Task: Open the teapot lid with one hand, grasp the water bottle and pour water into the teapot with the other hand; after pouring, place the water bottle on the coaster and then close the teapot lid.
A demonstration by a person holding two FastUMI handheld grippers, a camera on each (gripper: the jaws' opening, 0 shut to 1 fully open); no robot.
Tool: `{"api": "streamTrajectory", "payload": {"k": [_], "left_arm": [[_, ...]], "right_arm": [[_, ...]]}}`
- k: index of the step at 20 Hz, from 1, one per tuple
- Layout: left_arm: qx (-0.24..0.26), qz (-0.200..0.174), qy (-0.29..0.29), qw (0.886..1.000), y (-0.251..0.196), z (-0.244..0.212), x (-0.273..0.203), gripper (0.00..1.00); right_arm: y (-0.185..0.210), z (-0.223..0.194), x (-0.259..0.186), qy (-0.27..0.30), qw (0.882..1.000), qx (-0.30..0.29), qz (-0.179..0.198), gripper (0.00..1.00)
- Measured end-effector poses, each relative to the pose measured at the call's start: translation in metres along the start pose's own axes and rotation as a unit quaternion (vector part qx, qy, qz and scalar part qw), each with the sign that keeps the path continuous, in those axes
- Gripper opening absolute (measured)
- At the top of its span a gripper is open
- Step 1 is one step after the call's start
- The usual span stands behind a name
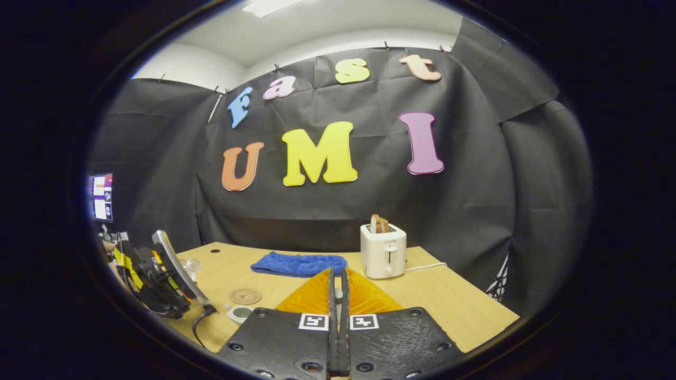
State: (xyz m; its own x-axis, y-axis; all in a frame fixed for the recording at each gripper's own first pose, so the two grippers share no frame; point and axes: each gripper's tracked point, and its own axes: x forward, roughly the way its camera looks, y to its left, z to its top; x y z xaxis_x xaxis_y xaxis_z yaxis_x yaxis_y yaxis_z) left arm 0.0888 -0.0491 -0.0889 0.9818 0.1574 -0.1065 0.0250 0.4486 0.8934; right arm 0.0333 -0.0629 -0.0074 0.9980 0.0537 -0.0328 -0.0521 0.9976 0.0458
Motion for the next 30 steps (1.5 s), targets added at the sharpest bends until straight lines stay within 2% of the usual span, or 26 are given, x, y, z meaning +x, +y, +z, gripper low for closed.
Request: {"api": "streamTrajectory", "payload": {"k": [4, 7, 12, 14, 18, 21, 25, 27, 30], "left_arm": [[0.122, 0.02, -0.007, 0.992, 0.001, 0.011, -0.002, 0.76], [0.179, 0.032, -0.016, 0.983, 0.0, 0.021, -0.008, 0.76], [0.238, 0.027, -0.024, 0.97, -0.008, 0.036, -0.013, 0.73], [0.256, 0.025, -0.024, 0.966, -0.011, 0.041, -0.017, 0.76], [0.313, 0.017, -0.026, 0.949, -0.022, 0.05, -0.02, 0.76], [0.336, 0.019, -0.026, 0.941, -0.02, 0.052, -0.022, 0.73], [0.384, 0.021, -0.027, 0.923, -0.02, 0.06, -0.025, 0.76], [0.401, 0.016, -0.024, 0.916, -0.02, 0.057, -0.024, 0.76], [0.41, 0.012, -0.017, 0.912, -0.022, 0.053, -0.024, 0.73]], "right_arm": [[-0.002, -0.001, 0.0, 0.001, 1.0, -0.007, -0.005, 0.0], [-0.004, -0.001, 0.0, 0.0, 1.0, -0.01, -0.008, 0.0], [-0.008, 0.004, 0.0, -0.009, 1.0, 0.006, -0.005, 0.0], [-0.011, 0.003, 0.0, -0.007, 1.0, 0.009, -0.007, 0.0], [-0.02, 0.007, 0.0, -0.014, 1.0, 0.011, -0.018, 0.0], [-0.018, 0.006, 0.0, -0.013, 1.0, 0.015, -0.014, 0.0], [-0.022, 0.005, 0.0, -0.011, 1.0, 0.012, -0.02, 0.0], [-0.022, 0.007, -0.001, -0.013, 1.0, 0.01, -0.021, 0.0], [-0.021, 0.01, -0.004, -0.016, 1.0, 0.011, -0.019, 0.0]]}}
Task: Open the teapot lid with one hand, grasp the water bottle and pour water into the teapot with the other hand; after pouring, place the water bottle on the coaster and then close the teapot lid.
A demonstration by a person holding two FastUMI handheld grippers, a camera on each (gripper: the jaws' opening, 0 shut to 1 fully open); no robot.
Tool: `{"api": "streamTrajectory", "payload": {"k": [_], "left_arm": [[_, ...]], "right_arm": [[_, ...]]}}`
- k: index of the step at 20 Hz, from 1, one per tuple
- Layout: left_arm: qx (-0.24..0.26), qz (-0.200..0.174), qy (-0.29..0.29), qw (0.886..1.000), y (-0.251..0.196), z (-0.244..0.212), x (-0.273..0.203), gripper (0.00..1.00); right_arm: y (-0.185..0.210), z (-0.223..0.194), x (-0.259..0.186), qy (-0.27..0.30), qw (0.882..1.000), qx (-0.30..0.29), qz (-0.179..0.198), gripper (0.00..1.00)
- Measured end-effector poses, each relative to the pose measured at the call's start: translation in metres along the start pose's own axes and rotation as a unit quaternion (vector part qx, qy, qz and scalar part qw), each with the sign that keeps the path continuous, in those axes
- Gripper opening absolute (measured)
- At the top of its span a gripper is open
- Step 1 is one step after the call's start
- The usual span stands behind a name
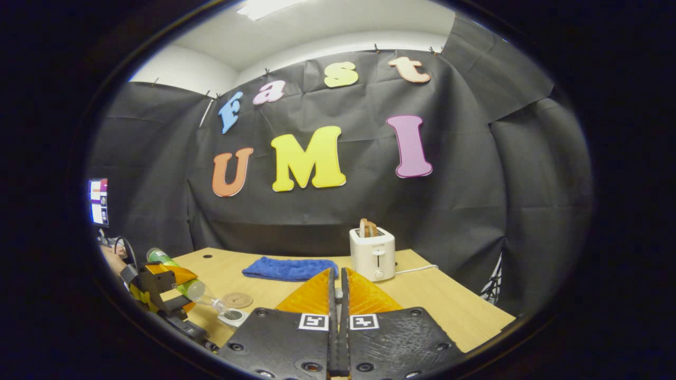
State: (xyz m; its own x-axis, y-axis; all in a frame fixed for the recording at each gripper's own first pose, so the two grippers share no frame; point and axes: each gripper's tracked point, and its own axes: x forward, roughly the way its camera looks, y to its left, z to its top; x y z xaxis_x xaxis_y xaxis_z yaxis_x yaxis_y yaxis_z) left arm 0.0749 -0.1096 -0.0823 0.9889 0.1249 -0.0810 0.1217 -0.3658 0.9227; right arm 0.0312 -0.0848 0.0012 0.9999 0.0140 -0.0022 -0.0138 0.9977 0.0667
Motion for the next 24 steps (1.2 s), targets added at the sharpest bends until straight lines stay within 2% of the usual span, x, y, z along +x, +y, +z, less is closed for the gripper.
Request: {"api": "streamTrajectory", "payload": {"k": [2, 3, 5, 16, 19, 24], "left_arm": [[0.008, -0.003, 0.006, 1.0, -0.003, -0.002, 0.0, 0.76], [0.014, -0.003, 0.008, 1.0, -0.003, -0.001, -0.001, 0.72], [0.028, -0.002, 0.011, 1.0, -0.001, -0.002, 0.0, 0.76], [0.096, 0.008, 0.023, 0.995, 0.014, -0.006, -0.004, 0.76], [0.119, 0.02, 0.021, 0.992, 0.022, -0.003, -0.005, 0.76], [0.134, 0.022, 0.019, 0.991, 0.026, 0.001, -0.005, 0.74]], "right_arm": [[-0.001, 0.001, 0.001, -0.001, 1.0, 0.001, -0.001, 0.0], [-0.002, 0.0, 0.001, -0.001, 1.0, 0.002, -0.001, 0.0], [-0.004, -0.001, 0.002, 0.002, 1.0, 0.002, -0.003, 0.0], [-0.006, 0.002, 0.001, 0.001, 1.0, 0.001, -0.005, 0.0], [-0.007, 0.001, 0.0, 0.001, 1.0, 0.003, -0.005, 0.0], [-0.01, 0.002, 0.0, 0.001, 1.0, 0.001, -0.008, 0.0]]}}
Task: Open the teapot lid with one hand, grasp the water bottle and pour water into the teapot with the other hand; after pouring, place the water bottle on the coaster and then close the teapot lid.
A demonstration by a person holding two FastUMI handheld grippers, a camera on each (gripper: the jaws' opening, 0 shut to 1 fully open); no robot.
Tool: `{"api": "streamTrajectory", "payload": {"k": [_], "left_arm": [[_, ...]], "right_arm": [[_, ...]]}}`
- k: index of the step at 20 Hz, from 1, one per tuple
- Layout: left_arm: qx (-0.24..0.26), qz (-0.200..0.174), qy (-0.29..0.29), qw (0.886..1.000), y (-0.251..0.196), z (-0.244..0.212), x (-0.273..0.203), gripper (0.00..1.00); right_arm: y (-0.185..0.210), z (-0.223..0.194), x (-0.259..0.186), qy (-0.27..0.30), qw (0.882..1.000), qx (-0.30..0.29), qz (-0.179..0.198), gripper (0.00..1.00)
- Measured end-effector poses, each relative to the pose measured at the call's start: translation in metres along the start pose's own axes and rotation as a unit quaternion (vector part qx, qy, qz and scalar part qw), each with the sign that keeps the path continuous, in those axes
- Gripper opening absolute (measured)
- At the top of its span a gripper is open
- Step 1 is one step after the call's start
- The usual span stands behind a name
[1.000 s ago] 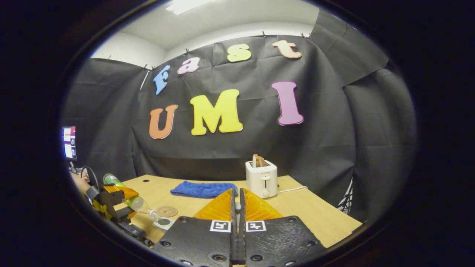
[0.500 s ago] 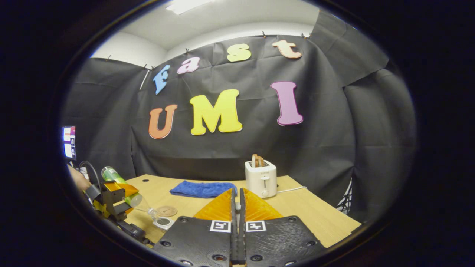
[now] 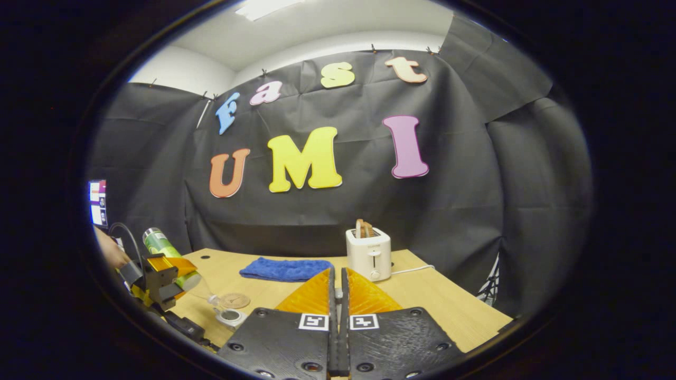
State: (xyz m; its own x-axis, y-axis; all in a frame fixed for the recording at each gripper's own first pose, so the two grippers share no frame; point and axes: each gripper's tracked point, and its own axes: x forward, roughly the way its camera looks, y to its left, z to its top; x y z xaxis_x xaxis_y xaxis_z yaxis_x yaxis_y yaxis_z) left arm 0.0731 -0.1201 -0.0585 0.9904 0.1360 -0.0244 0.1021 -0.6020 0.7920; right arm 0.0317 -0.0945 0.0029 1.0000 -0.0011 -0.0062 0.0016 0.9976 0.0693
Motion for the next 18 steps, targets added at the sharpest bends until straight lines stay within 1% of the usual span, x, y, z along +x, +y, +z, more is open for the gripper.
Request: {"api": "streamTrajectory", "payload": {"k": [1, 11, 12, 13, 18], "left_arm": [[0.001, 0.0, 0.001, 1.0, 0.0004, -0.0008, 0.0005, 0.76], [0.008, 0.003, 0.003, 1.0, 0.0027, -0.0002, 0.0018, 0.76], [0.009, 0.004, 0.003, 1.0, 0.0025, -0.0003, 0.0021, 0.73], [0.01, 0.004, 0.003, 1.0, 0.002, 0.0008, 0.0009, 0.76], [0.007, 0.003, -0.002, 1.0, 0.0014, 0.0011, 0.0019, 0.76]], "right_arm": [[-0.0002, -0.0011, 0.0006, 0.0, 1.0, 0.001, 0.0, 0.0], [-0.0012, -0.0037, 0.0025, 0.005, 1.0, 0.002, -0.001, 0.0], [-0.0014, -0.0038, 0.0021, 0.006, 1.0, 0.002, -0.001, 0.0], [-0.0012, -0.004, 0.0022, 0.006, 1.0, 0.002, -0.001, 0.0], [-0.0019, -0.0047, 0.0032, 0.007, 1.0, 0.001, -0.001, 0.0]]}}
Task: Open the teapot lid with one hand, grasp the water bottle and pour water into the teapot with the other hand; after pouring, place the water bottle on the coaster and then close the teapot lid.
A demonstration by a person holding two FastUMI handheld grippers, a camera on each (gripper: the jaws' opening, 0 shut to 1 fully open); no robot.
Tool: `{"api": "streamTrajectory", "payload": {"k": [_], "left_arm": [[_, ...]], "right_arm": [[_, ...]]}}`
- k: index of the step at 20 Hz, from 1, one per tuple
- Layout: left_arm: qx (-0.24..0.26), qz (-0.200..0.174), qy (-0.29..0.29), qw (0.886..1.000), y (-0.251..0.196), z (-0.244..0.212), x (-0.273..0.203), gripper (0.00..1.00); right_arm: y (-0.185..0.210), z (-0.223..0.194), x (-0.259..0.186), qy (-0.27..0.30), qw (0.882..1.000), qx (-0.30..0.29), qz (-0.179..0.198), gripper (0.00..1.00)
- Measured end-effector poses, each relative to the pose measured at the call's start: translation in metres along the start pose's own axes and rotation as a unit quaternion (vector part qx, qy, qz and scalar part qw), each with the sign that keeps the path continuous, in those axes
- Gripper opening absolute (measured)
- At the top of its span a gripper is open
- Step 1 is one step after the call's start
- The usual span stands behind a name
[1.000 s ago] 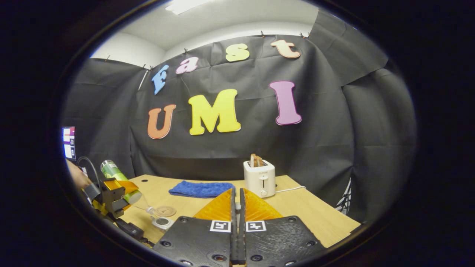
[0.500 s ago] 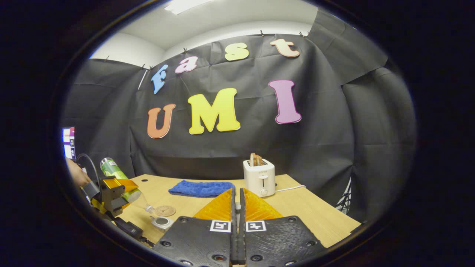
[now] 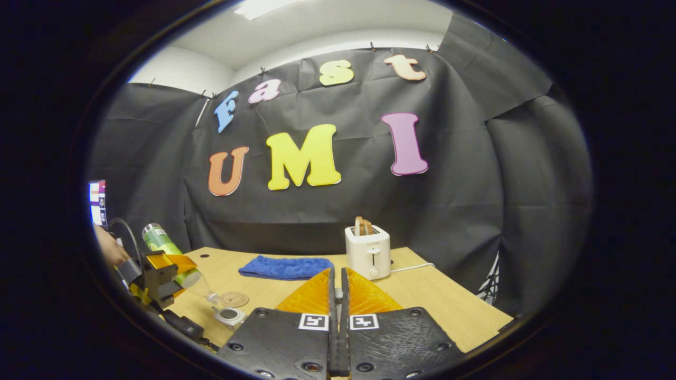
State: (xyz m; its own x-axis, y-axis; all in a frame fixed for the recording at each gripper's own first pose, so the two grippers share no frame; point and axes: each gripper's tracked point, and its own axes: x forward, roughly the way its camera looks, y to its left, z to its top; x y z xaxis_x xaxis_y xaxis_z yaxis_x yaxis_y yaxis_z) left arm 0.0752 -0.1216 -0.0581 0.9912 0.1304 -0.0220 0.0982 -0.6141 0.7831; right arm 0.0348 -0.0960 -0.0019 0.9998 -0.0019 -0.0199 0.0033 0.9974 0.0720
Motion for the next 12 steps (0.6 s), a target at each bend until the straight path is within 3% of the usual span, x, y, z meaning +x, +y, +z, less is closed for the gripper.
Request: {"api": "streamTrajectory", "payload": {"k": [4, 7, 9, 12], "left_arm": [[-0.013, 0.001, -0.013, 1.0, -0.003, 0.004, 0.001, 0.72], [-0.05, 0.009, -0.039, 0.998, -0.011, 0.011, 0.005, 0.75], [-0.114, 0.007, -0.062, 0.991, -0.014, 0.014, 0.013, 0.75], [-0.241, 0.023, -0.078, 0.967, -0.002, 0.002, 0.027, 0.75]], "right_arm": [[0.001, -0.001, 0.001, 0.003, 1.0, 0.0, 0.0, 0.0], [0.0, -0.004, 0.001, 0.003, 1.0, 0.0, -0.001, 0.0], [0.0, -0.004, 0.003, 0.004, 1.0, -0.003, -0.003, 0.0], [-0.002, -0.006, 0.004, 0.005, 1.0, -0.008, -0.009, 0.0]]}}
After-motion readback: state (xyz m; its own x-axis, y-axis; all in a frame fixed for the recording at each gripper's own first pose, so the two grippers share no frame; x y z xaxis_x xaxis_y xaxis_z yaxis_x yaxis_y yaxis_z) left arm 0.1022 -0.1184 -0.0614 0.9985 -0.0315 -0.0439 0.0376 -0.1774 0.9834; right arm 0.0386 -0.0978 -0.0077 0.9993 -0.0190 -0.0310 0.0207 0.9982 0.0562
